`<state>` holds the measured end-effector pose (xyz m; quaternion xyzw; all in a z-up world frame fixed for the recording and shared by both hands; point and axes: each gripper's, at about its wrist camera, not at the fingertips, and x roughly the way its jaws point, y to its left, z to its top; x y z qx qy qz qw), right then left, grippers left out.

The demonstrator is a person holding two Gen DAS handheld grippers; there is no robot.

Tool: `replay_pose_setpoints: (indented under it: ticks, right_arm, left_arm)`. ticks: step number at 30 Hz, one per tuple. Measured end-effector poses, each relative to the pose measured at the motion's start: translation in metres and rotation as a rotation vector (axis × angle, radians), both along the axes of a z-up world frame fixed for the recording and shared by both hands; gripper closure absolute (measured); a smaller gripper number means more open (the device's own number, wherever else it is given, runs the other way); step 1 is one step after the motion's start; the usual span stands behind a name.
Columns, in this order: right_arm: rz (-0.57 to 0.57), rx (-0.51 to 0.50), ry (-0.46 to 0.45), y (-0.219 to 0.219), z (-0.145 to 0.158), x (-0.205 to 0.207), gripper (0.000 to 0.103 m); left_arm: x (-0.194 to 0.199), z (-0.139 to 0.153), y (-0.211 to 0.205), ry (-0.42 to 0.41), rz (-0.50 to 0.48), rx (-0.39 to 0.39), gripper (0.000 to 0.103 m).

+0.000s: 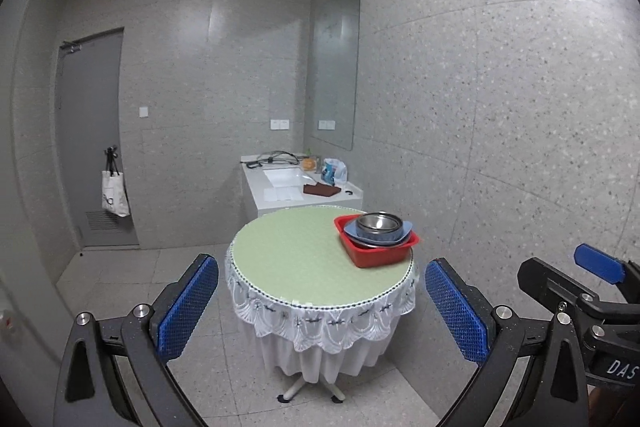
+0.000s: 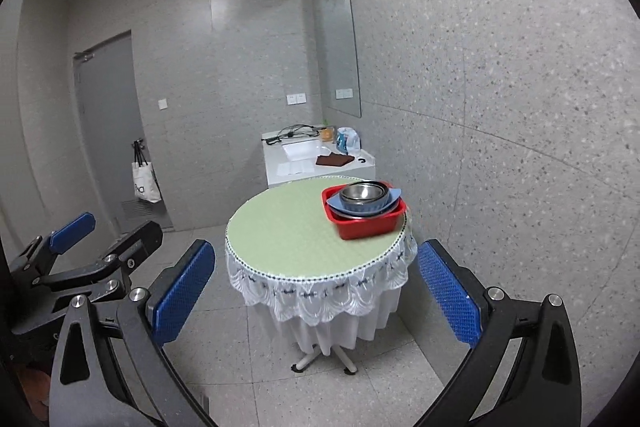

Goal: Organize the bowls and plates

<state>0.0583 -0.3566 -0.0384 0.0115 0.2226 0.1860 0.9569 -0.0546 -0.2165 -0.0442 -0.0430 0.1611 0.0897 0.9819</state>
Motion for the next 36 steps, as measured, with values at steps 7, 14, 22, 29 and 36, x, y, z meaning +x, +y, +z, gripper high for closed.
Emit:
replay_pose_setpoints:
  ticks: [7,14,22,29,36]
  right_arm:
    - [0.011,0.016,-0.037,-0.026,0.013,-0.044,0.0]
    - [-0.001,0.036,-0.065,-0.036,0.02,-0.069,0.0]
    - [-0.031,0.029,-0.085,-0.038,0.022,-0.076,0.0]
    - [-0.058,0.02,-0.092,-0.036,0.021,-0.072,0.0]
    - [-0.087,0.012,-0.095,-0.036,0.02,-0.061,0.0]
  left_arm:
    - [-0.049,0.016,-0.036,-0.033,0.012,0.017,0.001]
    - [-0.067,0.02,-0.049,-0.043,0.01,0.033,0.001]
    - [-0.065,0.019,-0.051,-0.051,-0.003,0.029,0.001]
    - [-0.051,0.019,-0.047,-0.048,-0.015,0.019,0.001]
    - [-0.028,0.018,-0.039,-0.041,-0.028,0.023,0.001]
